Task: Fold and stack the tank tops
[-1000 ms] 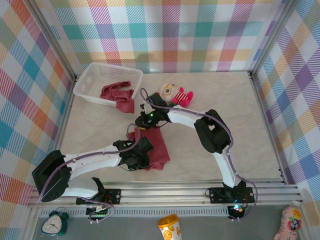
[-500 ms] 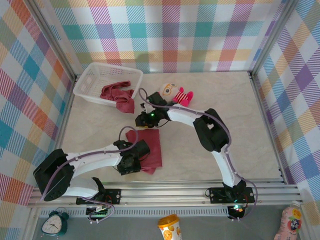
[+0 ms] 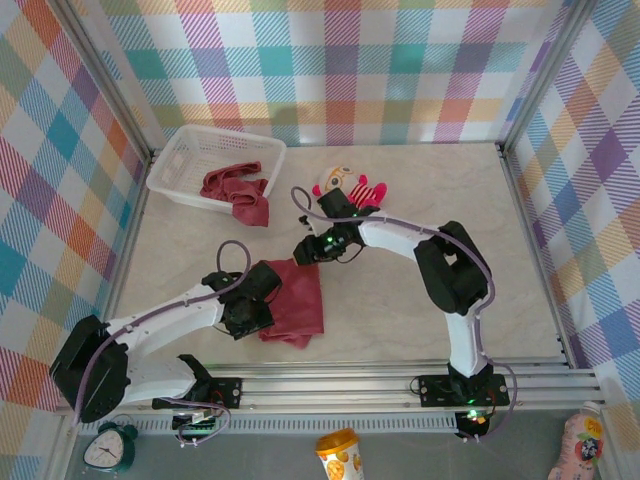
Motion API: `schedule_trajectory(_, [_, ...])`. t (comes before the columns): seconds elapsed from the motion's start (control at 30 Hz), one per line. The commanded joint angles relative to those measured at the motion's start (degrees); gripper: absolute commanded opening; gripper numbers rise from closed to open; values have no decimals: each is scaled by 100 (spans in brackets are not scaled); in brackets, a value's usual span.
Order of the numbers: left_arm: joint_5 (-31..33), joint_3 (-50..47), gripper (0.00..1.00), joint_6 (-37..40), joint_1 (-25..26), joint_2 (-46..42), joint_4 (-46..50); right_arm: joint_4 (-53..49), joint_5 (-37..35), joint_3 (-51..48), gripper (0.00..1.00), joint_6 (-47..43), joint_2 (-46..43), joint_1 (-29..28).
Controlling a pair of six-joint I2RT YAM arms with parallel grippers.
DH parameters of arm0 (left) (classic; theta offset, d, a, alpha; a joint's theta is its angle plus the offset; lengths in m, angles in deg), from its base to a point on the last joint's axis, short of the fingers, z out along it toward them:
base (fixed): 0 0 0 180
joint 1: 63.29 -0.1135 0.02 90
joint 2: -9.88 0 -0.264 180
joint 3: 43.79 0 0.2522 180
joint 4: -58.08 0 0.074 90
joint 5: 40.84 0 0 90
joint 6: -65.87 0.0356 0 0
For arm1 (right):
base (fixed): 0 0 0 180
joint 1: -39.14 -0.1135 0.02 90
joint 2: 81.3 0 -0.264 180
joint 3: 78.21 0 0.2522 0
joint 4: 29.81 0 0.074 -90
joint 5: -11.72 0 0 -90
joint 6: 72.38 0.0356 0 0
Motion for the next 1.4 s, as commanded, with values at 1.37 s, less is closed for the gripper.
schedule_trajectory(1.37, [-433, 2610, 61, 2869, -917, 2241, -171, 671, -1101, -2029, 58, -1093, -1643, 833])
